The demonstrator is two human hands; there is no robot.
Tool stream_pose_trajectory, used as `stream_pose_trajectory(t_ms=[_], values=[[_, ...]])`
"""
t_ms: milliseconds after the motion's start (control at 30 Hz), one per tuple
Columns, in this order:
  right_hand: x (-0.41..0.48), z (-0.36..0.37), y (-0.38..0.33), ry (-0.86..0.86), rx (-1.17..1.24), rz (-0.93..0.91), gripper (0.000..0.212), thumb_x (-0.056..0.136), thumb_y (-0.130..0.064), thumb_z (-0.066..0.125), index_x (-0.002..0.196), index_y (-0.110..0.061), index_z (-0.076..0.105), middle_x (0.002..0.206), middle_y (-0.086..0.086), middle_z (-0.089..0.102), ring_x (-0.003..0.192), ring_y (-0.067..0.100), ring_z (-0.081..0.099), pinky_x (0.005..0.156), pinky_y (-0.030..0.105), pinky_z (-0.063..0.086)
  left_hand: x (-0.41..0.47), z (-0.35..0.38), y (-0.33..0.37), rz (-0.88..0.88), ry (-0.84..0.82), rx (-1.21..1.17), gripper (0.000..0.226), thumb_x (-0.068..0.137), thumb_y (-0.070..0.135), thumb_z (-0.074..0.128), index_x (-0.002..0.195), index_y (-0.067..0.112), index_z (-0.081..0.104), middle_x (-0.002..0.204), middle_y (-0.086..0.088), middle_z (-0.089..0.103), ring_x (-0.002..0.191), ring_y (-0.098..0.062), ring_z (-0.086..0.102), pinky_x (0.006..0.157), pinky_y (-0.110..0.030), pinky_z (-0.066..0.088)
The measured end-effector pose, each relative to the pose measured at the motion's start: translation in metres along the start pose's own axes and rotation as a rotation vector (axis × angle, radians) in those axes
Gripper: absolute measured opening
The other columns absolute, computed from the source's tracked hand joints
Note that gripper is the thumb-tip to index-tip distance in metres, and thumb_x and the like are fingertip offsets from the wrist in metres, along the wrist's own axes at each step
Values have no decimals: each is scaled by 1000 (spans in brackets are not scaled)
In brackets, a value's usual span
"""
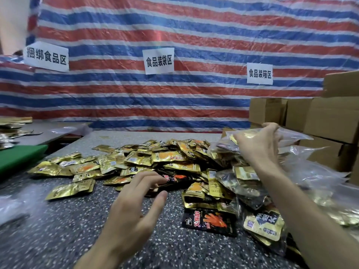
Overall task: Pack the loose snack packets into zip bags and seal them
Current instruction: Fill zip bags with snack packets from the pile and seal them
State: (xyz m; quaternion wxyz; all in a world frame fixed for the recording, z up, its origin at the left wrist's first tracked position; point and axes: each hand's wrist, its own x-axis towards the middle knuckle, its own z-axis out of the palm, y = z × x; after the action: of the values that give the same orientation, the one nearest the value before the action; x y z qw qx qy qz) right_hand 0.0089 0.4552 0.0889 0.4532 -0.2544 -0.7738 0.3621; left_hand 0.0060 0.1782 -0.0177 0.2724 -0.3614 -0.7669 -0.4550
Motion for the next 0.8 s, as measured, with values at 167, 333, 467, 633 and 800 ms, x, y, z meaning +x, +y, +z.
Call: stream_pose_trajectory(t_ms=[167,333,467,633,800], values=[[-96,48,-11,-311,267,-241,36,89,-29,70,114,-27,44,110,-4,51,88,7,57,78,26,53,0,0,-5,-38,5,-7,20,90,44,51,109,44,55,117,32,53,109,0,57,89,-36,53],[-146,76,29,-507,246,-404,35,87,-12,71,99,-37,50,100,-11,52,77,3,57,64,19,50,1,-10,-14,-45,10,87,29,90,48,48,113,36,59,114,29,54,108,-1,57,91,-37,52],[-143,76,43,-592,199,-442,31,86,-5,71,96,-30,56,100,-11,52,86,-8,59,64,8,48,5,-24,-23,-58,17,282,29,92,42,52,118,31,59,117,18,58,108,-2,55,95,-35,48],[-138,71,47,-646,91,-429,24,87,-14,74,90,-31,58,105,-17,51,80,1,62,57,18,50,19,-78,-53,-448,-31,733,34,97,39,52,130,29,52,126,7,53,118,-14,49,96,-36,44],[-136,71,48,-740,-138,-436,13,95,-25,65,100,-35,57,112,-15,53,90,-1,56,71,17,44,3,-158,-98,-886,-107,1129,37,95,41,52,122,17,56,130,-8,53,123,-26,48,98,-37,41]])
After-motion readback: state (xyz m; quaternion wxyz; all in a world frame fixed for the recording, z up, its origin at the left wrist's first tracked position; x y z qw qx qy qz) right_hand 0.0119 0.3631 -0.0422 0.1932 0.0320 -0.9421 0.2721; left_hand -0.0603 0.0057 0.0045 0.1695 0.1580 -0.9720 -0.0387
